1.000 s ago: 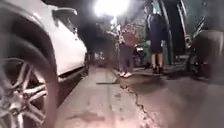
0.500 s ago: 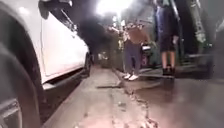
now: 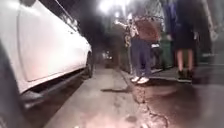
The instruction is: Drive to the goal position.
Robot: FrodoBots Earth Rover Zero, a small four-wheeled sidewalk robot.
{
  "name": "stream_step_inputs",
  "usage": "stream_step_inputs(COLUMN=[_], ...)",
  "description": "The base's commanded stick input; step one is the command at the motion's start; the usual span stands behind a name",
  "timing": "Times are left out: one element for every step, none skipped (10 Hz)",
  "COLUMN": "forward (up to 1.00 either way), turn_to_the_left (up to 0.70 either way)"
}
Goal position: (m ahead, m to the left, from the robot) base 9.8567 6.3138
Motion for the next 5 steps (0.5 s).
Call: stream_step_inputs(forward=[0.70, 0.70, 0.70, 0.70, 0.70], turn_to_the_left=[0.00, 0.00, 0.00, 0.00, 0.00])
